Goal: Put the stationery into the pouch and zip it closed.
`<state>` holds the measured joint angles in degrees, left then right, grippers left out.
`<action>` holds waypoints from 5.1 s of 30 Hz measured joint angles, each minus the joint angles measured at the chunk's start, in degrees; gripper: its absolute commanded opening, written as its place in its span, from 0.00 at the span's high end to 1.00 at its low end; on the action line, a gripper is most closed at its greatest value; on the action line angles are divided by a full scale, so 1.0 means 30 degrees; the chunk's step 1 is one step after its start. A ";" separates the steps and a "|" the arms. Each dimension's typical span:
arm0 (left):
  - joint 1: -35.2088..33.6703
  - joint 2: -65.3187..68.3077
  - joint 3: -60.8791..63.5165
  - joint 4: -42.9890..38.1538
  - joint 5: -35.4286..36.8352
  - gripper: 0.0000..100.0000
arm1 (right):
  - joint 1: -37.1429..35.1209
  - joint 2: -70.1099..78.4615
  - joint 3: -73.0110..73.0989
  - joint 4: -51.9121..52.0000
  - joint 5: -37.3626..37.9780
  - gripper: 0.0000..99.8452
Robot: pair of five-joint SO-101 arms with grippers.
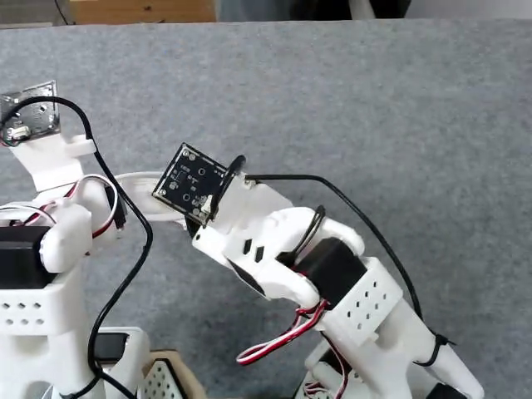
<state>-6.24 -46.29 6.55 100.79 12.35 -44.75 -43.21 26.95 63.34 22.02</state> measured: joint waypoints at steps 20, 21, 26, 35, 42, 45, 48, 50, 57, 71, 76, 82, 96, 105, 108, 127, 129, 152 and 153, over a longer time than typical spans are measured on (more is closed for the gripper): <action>-0.0088 0.0000 0.0000 0.0000 0.0000 0.97 | 0.4982 -0.1758 -0.2725 0.4015 0.0029 0.87; -0.0176 0.0000 0.0000 0.0000 0.0000 0.97 | 0.5275 -0.1817 -0.2725 0.4308 0.0029 0.87; -0.1407 0.0000 0.0000 0.0000 0.0000 0.97 | 0.5890 -0.1846 -0.1875 0.5480 0.0029 0.87; -0.2930 0.0000 0.0000 0.0000 0.0000 0.97 | 0.5949 -0.1817 0.4982 0.4835 0.0029 0.87; -0.3282 0.0000 0.0000 0.0000 0.0000 0.97 | 0.5949 -0.1758 0.8498 0.0322 -0.0234 0.87; -0.3282 0.0000 0.0000 0.0000 0.0000 0.97 | 0.5949 -0.0908 0.8557 -0.0879 -0.1348 0.87; -0.3282 0.0000 0.0000 0.0000 0.0000 0.97 | 0.5949 0.1055 0.8381 -0.1348 -0.1934 0.87; -0.3282 0.0000 0.0000 0.0000 0.0000 0.97 | 0.5949 0.2755 0.7648 -0.1407 -0.2256 0.87; -0.3282 0.0000 0.0000 0.0000 0.0000 0.97 | 0.5978 0.8674 0.4337 -0.1407 -0.3516 0.87; -0.3282 0.0000 0.0000 0.0000 0.0000 0.97 | 0.4337 1.4125 0.1553 -0.1553 -0.4659 0.87; -0.3282 0.0000 0.0000 0.0000 0.0000 0.97 | 0.4337 1.6059 0.0557 -0.1612 -0.4659 0.87; -0.3282 0.0000 0.0000 0.0000 0.0000 0.97 | 0.4337 1.7729 -0.0586 -0.1612 -0.4689 0.87; -0.3282 0.0000 0.0000 0.0000 0.0000 0.97 | 0.4337 1.8227 -0.0908 -0.1612 -0.4659 0.98; -0.3282 0.0000 0.0000 0.0000 0.0000 0.97 | 0.6740 1.5443 -0.0908 -0.1612 -0.4659 0.99; -0.3282 0.0000 0.0000 0.0000 0.0000 0.97 | 0.7707 1.2835 -0.0908 -0.1612 -0.4659 0.99; -0.0527 0.0645 -0.1436 0.0000 0.0088 0.97 | 0.8615 0.5480 -1.2952 0.8147 -0.4659 0.99; 0.0234 0.0645 -0.1846 0.0000 0.0088 0.97 | 0.8615 0.5480 -1.4125 0.8908 -0.4659 0.99; 0.3604 -0.2608 0.0440 -0.0703 0.1319 0.97 | 0.6740 0.5099 -1.7700 0.8938 -0.5773 0.99; 0.3282 -0.2315 0.0674 -0.0879 0.1319 0.97 | 0.6242 0.5099 -1.7700 0.8527 -0.5773 0.99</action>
<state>3.60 -53.23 8.57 98.15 16.31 -26.02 -27.91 -26.15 88.92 4.70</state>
